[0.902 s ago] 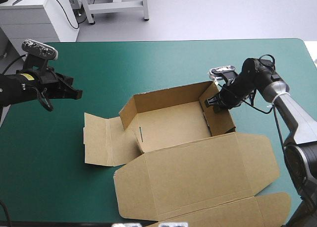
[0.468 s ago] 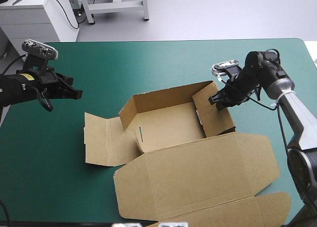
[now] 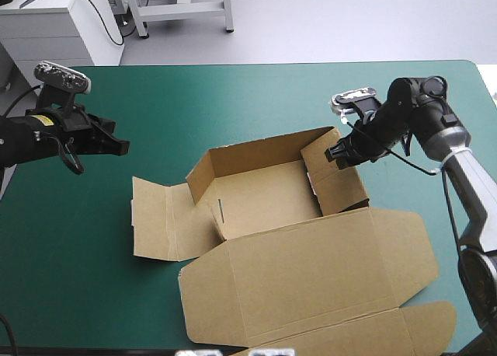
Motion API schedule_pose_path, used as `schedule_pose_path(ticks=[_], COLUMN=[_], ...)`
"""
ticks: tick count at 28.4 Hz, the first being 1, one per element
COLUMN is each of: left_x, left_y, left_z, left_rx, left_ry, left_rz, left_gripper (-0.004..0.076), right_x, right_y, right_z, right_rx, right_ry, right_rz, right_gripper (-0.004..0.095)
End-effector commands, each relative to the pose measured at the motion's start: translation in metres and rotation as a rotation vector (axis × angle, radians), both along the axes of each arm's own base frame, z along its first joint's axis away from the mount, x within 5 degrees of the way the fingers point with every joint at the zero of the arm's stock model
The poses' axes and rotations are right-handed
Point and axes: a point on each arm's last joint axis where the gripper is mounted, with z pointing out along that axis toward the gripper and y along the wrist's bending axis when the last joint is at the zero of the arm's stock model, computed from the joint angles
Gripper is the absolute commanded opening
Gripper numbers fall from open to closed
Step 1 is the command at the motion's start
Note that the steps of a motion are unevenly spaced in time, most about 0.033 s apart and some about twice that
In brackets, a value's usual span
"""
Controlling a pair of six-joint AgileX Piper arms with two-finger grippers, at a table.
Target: Fold the box
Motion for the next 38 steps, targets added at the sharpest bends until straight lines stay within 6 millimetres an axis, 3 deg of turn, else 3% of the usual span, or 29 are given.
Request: schedule_pose_path(ticks=[1,16,22,27,35,38], left_x=[-0.007,-0.008,-0.009,-0.008,-0.001,0.006], left_y=[-0.002,-0.004,-0.004,-0.004,-0.005,-0.005], left_z=[0.018,0.019,0.018,0.017,0.006,-0.001], left_rx=[-0.047,-0.079,-0.078,-0.077,-0.068,-0.077], left_ry=[-0.097,-0.090,-0.079,-0.077,0.002,0.044], left_rz=[0.012,0.000,-0.004,-0.005,-0.026,-0.021], left_gripper=[0.0006,0.0006,0.0006,0.0006,0.0006,0.0006], right_x=[-0.007,0.024,0.026,0.025,0.024,0.020], right_y=[0.007,0.017,0.019,0.019,0.018,0.017], right_z=[0.013,-0.041,-0.047,-0.048,-0.048,-0.037], right_rx=[-0.044,-0.111,-0.093,-0.101,-0.113,-0.106], right_ry=[-0.040,0.069,0.093,0.107,0.112,0.085], right_rz=[0.042,0.057,0.056,0.057,0.088,0.069], right_gripper=[0.0472,0.0453,0.0289,-0.0019,-0.0014,-0.0014])
